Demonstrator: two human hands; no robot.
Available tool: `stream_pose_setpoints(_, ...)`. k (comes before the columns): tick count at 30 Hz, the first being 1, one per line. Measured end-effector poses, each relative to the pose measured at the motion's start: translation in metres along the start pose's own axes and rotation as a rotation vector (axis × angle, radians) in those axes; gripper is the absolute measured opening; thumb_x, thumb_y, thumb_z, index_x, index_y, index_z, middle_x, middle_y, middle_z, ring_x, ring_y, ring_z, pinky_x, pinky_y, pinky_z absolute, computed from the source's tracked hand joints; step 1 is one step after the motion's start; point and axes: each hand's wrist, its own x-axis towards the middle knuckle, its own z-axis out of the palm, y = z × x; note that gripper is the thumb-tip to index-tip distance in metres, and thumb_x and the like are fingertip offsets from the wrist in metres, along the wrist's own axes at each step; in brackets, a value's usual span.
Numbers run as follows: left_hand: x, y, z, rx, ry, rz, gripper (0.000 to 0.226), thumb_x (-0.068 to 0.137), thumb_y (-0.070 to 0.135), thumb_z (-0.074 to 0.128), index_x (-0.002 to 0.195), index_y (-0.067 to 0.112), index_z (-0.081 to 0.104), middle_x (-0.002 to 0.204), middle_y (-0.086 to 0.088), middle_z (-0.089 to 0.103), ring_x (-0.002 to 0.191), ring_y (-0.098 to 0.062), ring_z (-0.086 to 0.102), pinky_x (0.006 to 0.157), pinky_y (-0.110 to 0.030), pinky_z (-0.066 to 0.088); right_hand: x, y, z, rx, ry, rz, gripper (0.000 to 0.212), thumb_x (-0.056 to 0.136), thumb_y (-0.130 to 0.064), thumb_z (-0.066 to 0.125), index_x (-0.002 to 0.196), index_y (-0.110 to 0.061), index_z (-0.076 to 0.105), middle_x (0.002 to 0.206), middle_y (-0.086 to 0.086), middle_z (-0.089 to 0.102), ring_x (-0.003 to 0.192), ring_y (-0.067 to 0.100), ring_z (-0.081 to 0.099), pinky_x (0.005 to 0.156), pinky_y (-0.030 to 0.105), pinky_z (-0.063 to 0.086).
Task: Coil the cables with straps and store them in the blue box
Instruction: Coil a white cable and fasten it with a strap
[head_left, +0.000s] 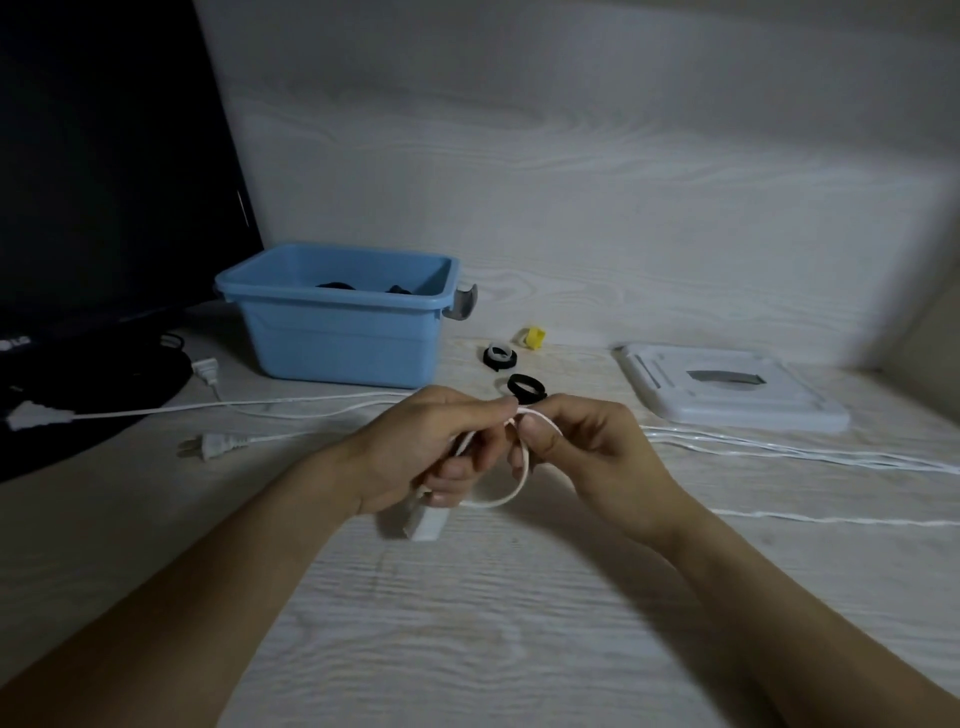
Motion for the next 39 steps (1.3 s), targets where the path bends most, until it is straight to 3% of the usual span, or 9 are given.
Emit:
stream_pose_setpoints(4, 0.004, -0.001, 0.002, -0.125, 0.115, 0.003, 0.034, 0.081, 0.042, 0.063, 0.069, 0.011, 0.059, 0.049, 0.002, 0.023, 0.04, -0.01, 0.02, 0.046, -0.027, 0.016, 0.001, -0.005, 0.01, 0.266, 0.037, 0.137, 0.031, 0.096, -0.022, 0.052, 0.09, 0.007, 0.062, 0.072, 0.019, 0.062, 0.064, 0.025, 0.064, 0.071, 0.036, 0.056)
stream_pose_setpoints(8, 0.005, -0.002, 0.004, -0.22, 0.097, 0.001, 0.022, 0.084, 0.032, 0.06, 0.078, 0.011, 0.055, 0.05, 0.004, 0.029, 0.039, -0.008, 0.024, 0.042, -0.023, 0.021, 0.003, -0.007, 0.014, 0.389, 0.151, 0.216, 0.03, 0.094, -0.027, 0.049, 0.085, -0.003, 0.066, 0.06, 0.008, 0.059, 0.05, 0.02, 0.058, 0.057, 0.033, 0.053)
stream_pose_setpoints(12, 0.006, -0.002, 0.006, -0.279, 0.072, -0.046, 0.022, 0.085, 0.032, 0.056, 0.072, 0.016, 0.049, 0.051, 0.004, 0.034, 0.041, -0.009, 0.029, 0.046, -0.025, 0.022, 0.004, -0.006, 0.014, 0.356, 0.276, 0.187, 0.031, 0.093, -0.029, 0.052, 0.088, -0.003, 0.068, 0.067, 0.015, 0.064, 0.059, 0.024, 0.062, 0.058, 0.035, 0.054)
stream_pose_setpoints(17, 0.008, -0.006, 0.005, -0.352, 0.027, -0.098, 0.026, 0.083, 0.029, 0.047, 0.062, 0.019, 0.035, 0.054, -0.004, 0.04, 0.051, -0.02, 0.046, 0.054, -0.029, 0.045, 0.003, -0.004, 0.016, 0.229, 0.347, 0.09, 0.03, 0.099, -0.022, 0.05, 0.087, -0.001, 0.067, 0.076, 0.009, 0.066, 0.072, 0.02, 0.064, 0.069, 0.033, 0.056)
stream_pose_setpoints(25, 0.005, -0.004, -0.003, -0.53, 0.048, -0.009, 0.022, 0.094, 0.019, 0.038, 0.08, 0.01, 0.052, 0.059, 0.002, 0.041, 0.038, -0.01, 0.031, 0.039, -0.023, 0.031, 0.004, -0.017, 0.003, 0.069, 0.421, 0.163, 0.019, 0.093, -0.015, 0.063, 0.084, 0.0, 0.069, 0.044, -0.014, 0.049, 0.04, 0.004, 0.032, 0.044, 0.021, 0.026)
stream_pose_setpoints(27, 0.004, -0.004, -0.005, -0.534, -0.01, 0.035, 0.02, 0.092, 0.014, 0.04, 0.094, 0.004, 0.058, 0.063, 0.001, 0.043, 0.042, -0.009, 0.034, 0.043, -0.022, 0.032, 0.004, -0.019, 0.002, 0.104, 0.421, 0.172, 0.019, 0.093, -0.016, 0.064, 0.079, -0.005, 0.07, 0.044, -0.011, 0.042, 0.041, 0.008, 0.028, 0.044, 0.022, 0.023)
stream_pose_setpoints(32, 0.003, -0.004, 0.001, -0.48, -0.036, 0.112, 0.037, 0.087, 0.007, 0.039, 0.117, -0.003, 0.058, 0.066, 0.0, 0.053, 0.046, -0.009, 0.041, 0.046, -0.021, 0.034, 0.003, -0.023, 0.004, 0.099, 0.398, 0.173, 0.042, 0.096, -0.019, 0.06, 0.056, -0.026, 0.068, 0.063, 0.032, 0.04, 0.049, 0.02, 0.027, 0.052, 0.034, 0.023)
stream_pose_setpoints(34, 0.003, -0.002, -0.001, -0.496, 0.0, 0.115, 0.035, 0.088, 0.009, 0.039, 0.109, -0.002, 0.064, 0.058, 0.001, 0.045, 0.041, -0.009, 0.032, 0.043, -0.022, 0.025, 0.003, -0.021, 0.004, 0.064, 0.374, 0.171, 0.037, 0.098, -0.021, 0.057, 0.063, -0.024, 0.068, 0.066, 0.032, 0.041, 0.051, 0.022, 0.03, 0.051, 0.033, 0.025)
stream_pose_setpoints(39, 0.005, -0.001, -0.014, -0.641, 0.108, 0.007, 0.028, 0.093, 0.025, 0.038, 0.075, 0.01, 0.053, 0.046, 0.008, 0.022, 0.033, -0.007, 0.016, 0.04, -0.024, 0.008, 0.004, -0.01, -0.002, -0.074, 0.36, 0.075, 0.007, 0.094, -0.016, 0.065, 0.09, -0.011, 0.063, 0.065, -0.004, 0.059, 0.058, 0.006, 0.051, 0.053, 0.017, 0.04)
